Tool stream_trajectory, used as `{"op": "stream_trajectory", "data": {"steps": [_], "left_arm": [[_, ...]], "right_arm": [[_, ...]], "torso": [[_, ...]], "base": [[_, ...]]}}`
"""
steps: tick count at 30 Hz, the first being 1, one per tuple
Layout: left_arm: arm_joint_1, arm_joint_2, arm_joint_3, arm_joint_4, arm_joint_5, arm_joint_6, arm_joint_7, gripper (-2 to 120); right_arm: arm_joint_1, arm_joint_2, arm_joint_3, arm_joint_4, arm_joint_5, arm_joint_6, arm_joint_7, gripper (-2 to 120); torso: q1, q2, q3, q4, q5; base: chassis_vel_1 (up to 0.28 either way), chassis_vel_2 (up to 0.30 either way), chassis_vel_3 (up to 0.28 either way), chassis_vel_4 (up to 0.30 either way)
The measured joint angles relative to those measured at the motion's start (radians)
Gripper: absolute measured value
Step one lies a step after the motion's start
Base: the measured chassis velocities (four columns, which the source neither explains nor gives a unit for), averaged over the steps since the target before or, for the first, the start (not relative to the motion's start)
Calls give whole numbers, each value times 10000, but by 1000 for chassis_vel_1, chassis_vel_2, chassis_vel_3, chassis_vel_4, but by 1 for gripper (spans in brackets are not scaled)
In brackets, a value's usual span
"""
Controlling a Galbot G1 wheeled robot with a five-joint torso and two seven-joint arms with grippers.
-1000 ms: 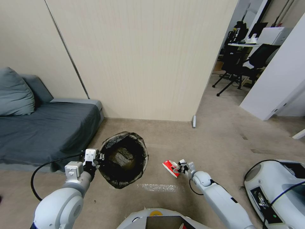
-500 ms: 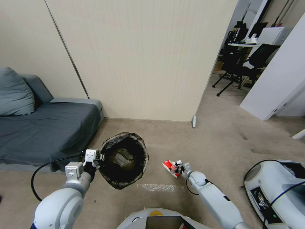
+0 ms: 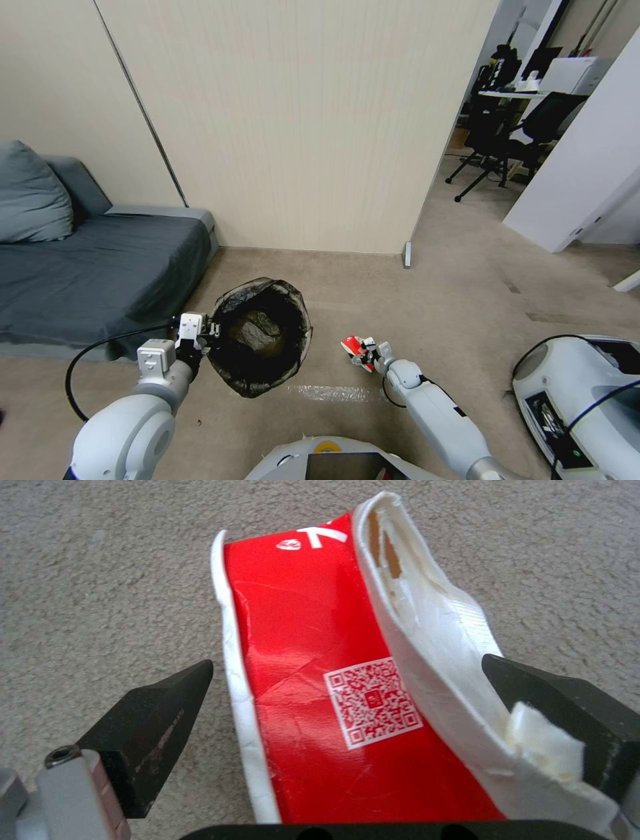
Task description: Pick up the trash bin, then pick up the garbage from the floor and place it into the trash bin.
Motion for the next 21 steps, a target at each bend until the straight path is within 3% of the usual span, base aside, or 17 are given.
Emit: {"op": "stream_trajectory", "data": {"steps": [21], "left_arm": [[-145, 19, 72, 0, 32, 0, 130, 1]], "right_arm": [[335, 24, 6, -722, 0, 181, -68, 96]], "torso": [[-2, 0, -1, -1, -2]], "base": [[0, 0, 0, 0]]}}
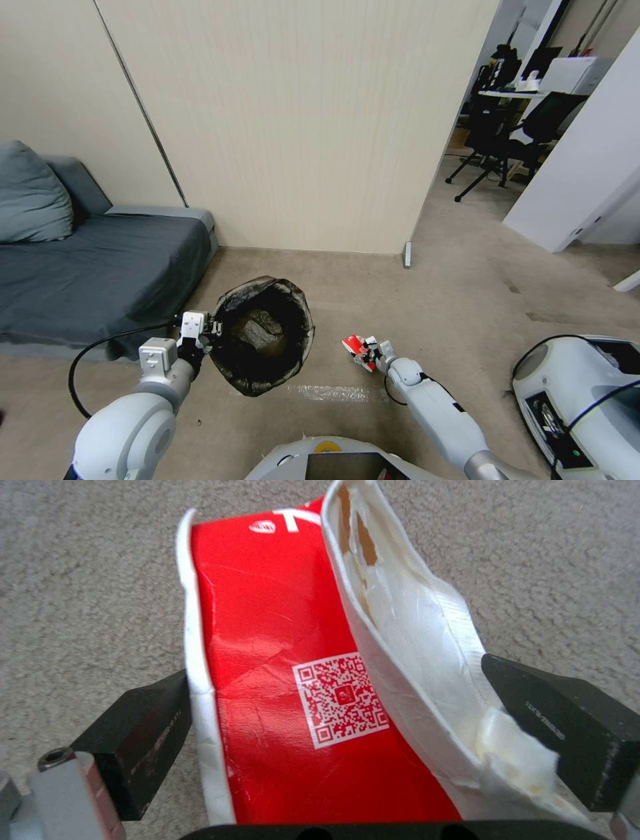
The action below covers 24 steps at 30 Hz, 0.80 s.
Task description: Pick up the trash bin, then pick up the garbage from the floor and place it into the trash bin.
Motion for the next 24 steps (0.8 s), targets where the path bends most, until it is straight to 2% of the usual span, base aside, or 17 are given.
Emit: {"op": "stream_trajectory", "data": {"steps": [5, 7, 9, 13, 15, 24], "left_arm": [[-13, 20, 9, 0, 0, 0, 7, 1], [-17, 20, 18, 0, 0, 0, 7, 1], [-42, 20, 52, 0, 1, 4, 8, 1], [-62, 27, 64, 0, 3, 8, 14, 1], [-80, 43, 65, 0, 4, 10, 25, 1], [-103, 48, 75, 0, 4, 10, 53, 1]], "right_arm": [[101, 134, 15, -256, -110, 138, -154, 80], [103, 145, 20, -268, -122, 148, -161, 78], [92, 155, 35, -276, -156, 186, -164, 70], [75, 155, 40, -275, -177, 213, -164, 65], [68, 154, 57, -275, -205, 240, -151, 58], [44, 201, 105, -274, -248, 241, -82, 41]], "torso": [[-1, 0, -1, -3, -3], [-1, 1, -1, -1, -2], [-1, 1, -1, 2, 0], [-1, 1, -1, 3, 0], [-1, 1, -1, 3, 1], [-1, 1, 0, -1, -2]], "base": [[0, 0, 0, 0], [0, 0, 0, 0], [0, 0, 0, 0], [0, 0, 0, 0], [0, 0, 0, 0], [0, 0, 0, 0]]}}
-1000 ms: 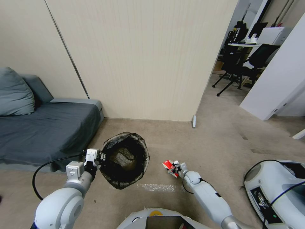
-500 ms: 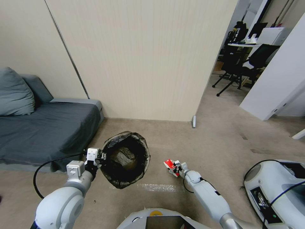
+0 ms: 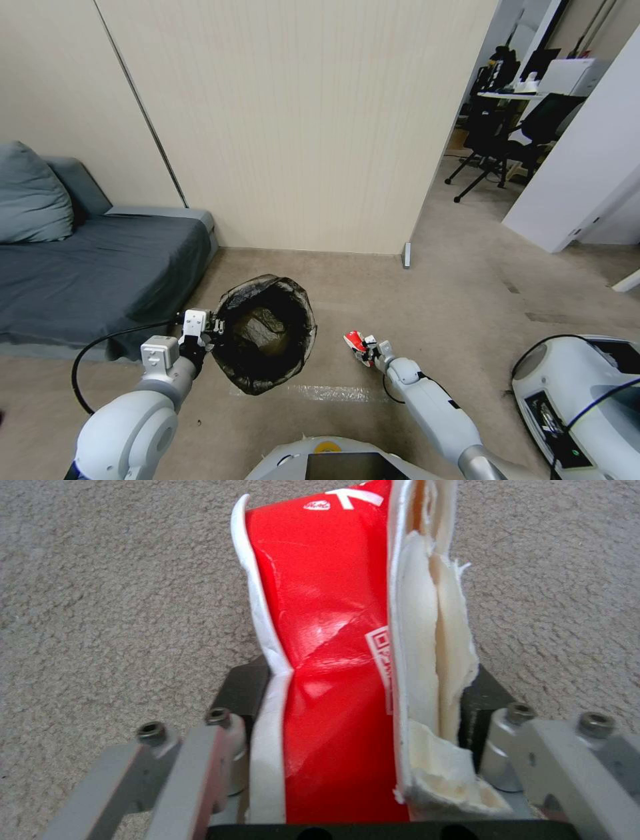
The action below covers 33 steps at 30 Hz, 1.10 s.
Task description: Pick up the trash bin, then pick up the garbage from the floor and place it into the trash bin.
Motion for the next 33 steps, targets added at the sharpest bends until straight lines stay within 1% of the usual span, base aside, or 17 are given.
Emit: {"op": "stream_trajectory", "data": {"steps": [3, 5, 12, 15, 16, 17, 18, 19, 20, 21, 22, 23, 26, 27, 30, 31, 33], "left_arm": [[-10, -7, 14, 0, 0, 0, 11, 1], [-13, -9, 23, 0, 0, 0, 11, 1], [-21, -14, 44, 33, 2, -4, 12, 1], [-21, -15, 50, 38, 2, -7, 12, 1], [-21, -15, 50, 38, 2, -7, 12, 1], [-21, -14, 52, 38, 0, -7, 12, 1], [-22, -13, 52, 32, -5, -7, 13, 1], [-22, -13, 52, 32, -5, -7, 13, 1], [-22, -12, 52, 32, -6, -8, 12, 1], [-24, -11, 52, 31, -5, -7, 13, 1], [-29, -11, 52, 33, -5, -8, 18, 1], [-29, -11, 52, 33, -5, -8, 18, 1], [-85, 3, 82, 66, -8, -11, 26, 1], [-85, 3, 82, 66, -8, -11, 26, 1], [-127, 44, 111, 99, -19, -11, 30, 1], [-127, 44, 111, 99, -19, -11, 30, 1], [-137, 61, 111, 142, -19, -10, 30, 1]], "right_arm": [[-60, 29, 31, 1, -39, 11, 5, 32], [-75, 28, 35, 1, -45, 22, 5, 30], [-167, 4, 118, 194, -125, 80, 69, 30], [-324, -94, 312, 826, -184, 27, 198, 28], [-324, -94, 312, 826, -184, 27, 198, 28], [-372, -158, 406, 1130, -185, 26, 232, 26], [-534, -415, 695, 2105, -168, -4, 307, 25], [-534, -415, 695, 2105, -168, -4, 307, 25], [-639, -626, 817, 2687, -100, -66, 327, 25], [-752, -913, 947, 3324, 36, -144, 369, 25], [-837, -1161, 1034, 3775, 149, -204, 410, 25], [-837, -1161, 1034, 3775, 149, -204, 410, 25], [-1122, -2004, 1309, 5559, 508, -417, 473, 25], [-1122, -2004, 1309, 5559, 508, -417, 473, 25], [-1286, -2563, 1450, 7147, 1126, -723, 560, 25], [-1286, -2563, 1450, 7147, 1126, -723, 560, 25], [-1327, -2793, 1479, 7926, 1522, -930, 605, 25]], "torso": [[0, 0, 0, 2, 2], [0, 0, 0, 3, 3], [2, -2, 2, 6, 11], [5, -3, 7, -2, 14], [5, -3, 7, -2, 14], [5, -3, 6, -4, 14], [4, -3, 4, 2, 8], [4, -3, 4, 2, 8], [5, -4, 4, 0, 11], [4, -3, 3, 4, 12], [3, -3, 2, 3, 7], [3, -3, 2, 3, 7], [3, -2, 2, -1, 7], [3, -2, 2, -1, 7], [3, -3, 1, 3, 7], [3, -3, 1, 3, 7], [3, -3, 2, 2, 4]], "base": [[0, 0, 0, 0], [0, 0, 0, 0], [0, 0, 0, 0], [0, 0, 0, 0], [0, 0, 0, 0], [0, 0, 0, 0], [0, 0, 0, 0], [0, 0, 0, 0], [0, 0, 0, 0], [0, 0, 0, 0], [0, 0, 0, 0], [0, 0, 0, 0], [0, 0, 0, 0], [0, 0, 0, 0], [0, 0, 0, 0], [0, 0, 0, 0], [0, 0, 0, 0]]}}
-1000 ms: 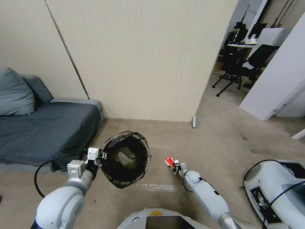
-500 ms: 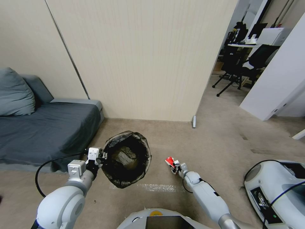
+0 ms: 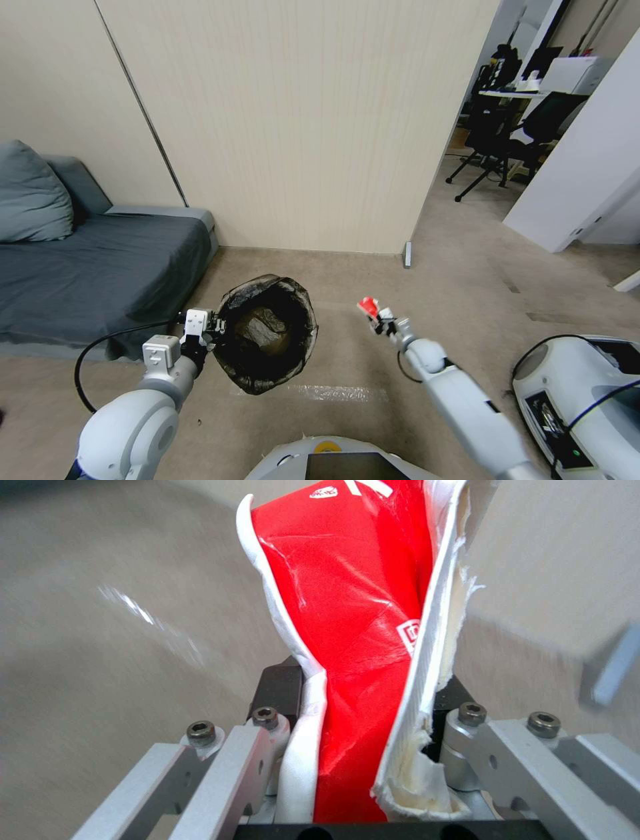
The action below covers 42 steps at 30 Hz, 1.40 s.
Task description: Pick up the trash bin, then pick up the garbage from the floor and place it into the trash bin.
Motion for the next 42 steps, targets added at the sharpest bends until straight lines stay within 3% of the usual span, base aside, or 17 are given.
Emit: {"op": "stream_trajectory", "data": {"steps": [9, 20, 27, 30, 34, 42], "left_arm": [[-7, 20, 51, 90, 23, -1, 1, 1], [-70, 31, 150, 261, 71, 6, -7, 1], [-190, -3, 221, 431, 0, 56, -39, 1], [-226, -38, 281, 506, -1, 61, -70, 1], [-249, -44, 302, 546, -2, 69, -81, 1], [-249, -31, 291, 568, -6, 115, -80, 1]], "right_arm": [[481, -312, -568, 1632, 1073, -577, 207, 25], [1650, -342, -1781, 2388, 2113, -1090, 481, 25], [2691, -573, -2399, 3253, 4132, -1640, 746, 25], [3583, -674, -2966, 3691, 5550, -1913, 977, 25], [4446, -593, -3735, 3905, 6440, -2119, 1343, 25], [5140, -226, -4711, 4083, 6965, -2357, 1689, 25]], "torso": [[0, 0, 0, -1, 0], [0, 0, -1, 0, -1], [0, 0, 0, -1, -1], [0, 0, -1, -1, -2], [0, 1, -1, 0, -2], [-1, 0, 0, 0, -1]], "base": [[0, 0, 0, 0], [0, 0, 0, 0], [0, 0, 0, 0], [0, 0, 0, 0], [0, 0, 0, 0], [0, 0, 0, 0]]}}
